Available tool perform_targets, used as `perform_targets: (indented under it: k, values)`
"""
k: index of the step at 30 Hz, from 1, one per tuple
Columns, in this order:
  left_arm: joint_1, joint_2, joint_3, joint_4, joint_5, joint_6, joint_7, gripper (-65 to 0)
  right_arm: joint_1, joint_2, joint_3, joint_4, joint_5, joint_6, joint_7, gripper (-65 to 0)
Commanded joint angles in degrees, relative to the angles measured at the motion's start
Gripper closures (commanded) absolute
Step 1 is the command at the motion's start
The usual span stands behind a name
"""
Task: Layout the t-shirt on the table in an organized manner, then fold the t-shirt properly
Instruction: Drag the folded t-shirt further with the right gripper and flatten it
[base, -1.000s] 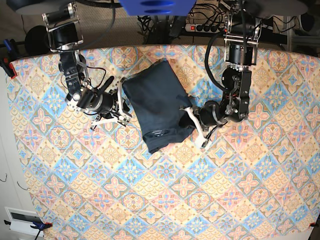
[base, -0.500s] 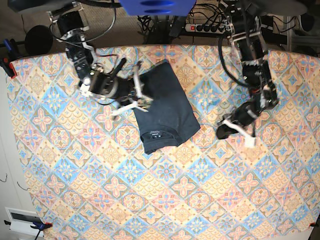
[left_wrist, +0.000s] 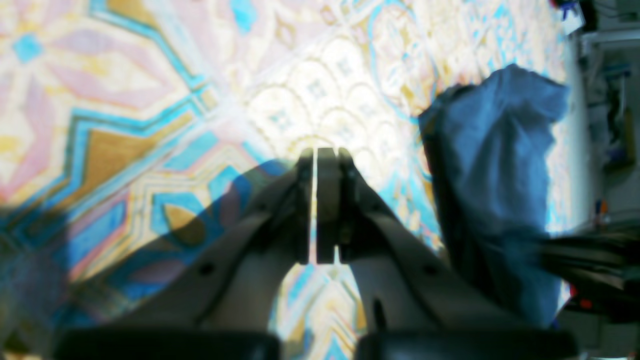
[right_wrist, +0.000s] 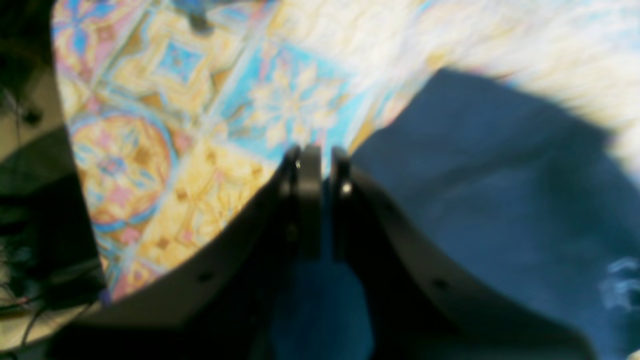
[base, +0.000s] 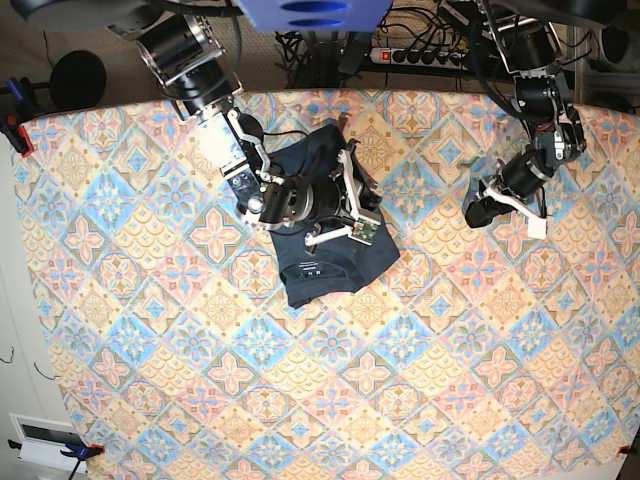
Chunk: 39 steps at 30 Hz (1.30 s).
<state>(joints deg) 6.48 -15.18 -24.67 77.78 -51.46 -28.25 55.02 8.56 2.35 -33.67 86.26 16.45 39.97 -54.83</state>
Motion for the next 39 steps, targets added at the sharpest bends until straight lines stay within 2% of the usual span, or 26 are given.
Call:
perform_targets:
  k: [1, 5, 8, 21, 26, 33, 39]
  values:
    - [-0.3, -0.5, -0.1, 2.5, -1.7, -0.8, -0.9, 0.0, 1.9, -0.8, 0.5, -0.9, 0.3, 0.0, 0.9, -3.2]
    - [0.7, -0.5, -0.1, 4.8, -2.1, -0.8, -0.9, 0.0, 5.2, -4.1, 0.5, -8.5, 0.2, 0.0, 3.0, -3.1]
    - [1.4, -0.5, -0.1, 4.8, -2.1, -0.8, -0.9, 0.0, 5.8, -3.9, 0.9, -12.9, 0.2, 0.0, 5.2, -3.1]
    - [1.8, -0.5, -0.1, 5.2, -2.2, -0.8, -0.9, 0.0, 4.1, 5.7, 20.8, -16.5, 0.2, 0.0, 5.7, -3.1]
    - [2.4, -0.4, -0.1, 9.0, -2.2, -0.8, -0.9, 0.0, 4.1, 9.9, 23.3, -16.3, 0.2, 0.0, 5.8, -3.2]
    - [3.2, -0.5, -0.1, 11.3, -2.1, -0.8, -0.9, 0.0, 4.2, 15.2, 23.3, -14.9, 0.5, 0.0, 5.8, -3.3]
    - [3.5, -0.5, -0.1, 11.3, -2.1, -0.8, -0.9, 0.0, 4.0, 15.5, 23.1, -4.1, 0.6, 0.0, 5.2, -3.3]
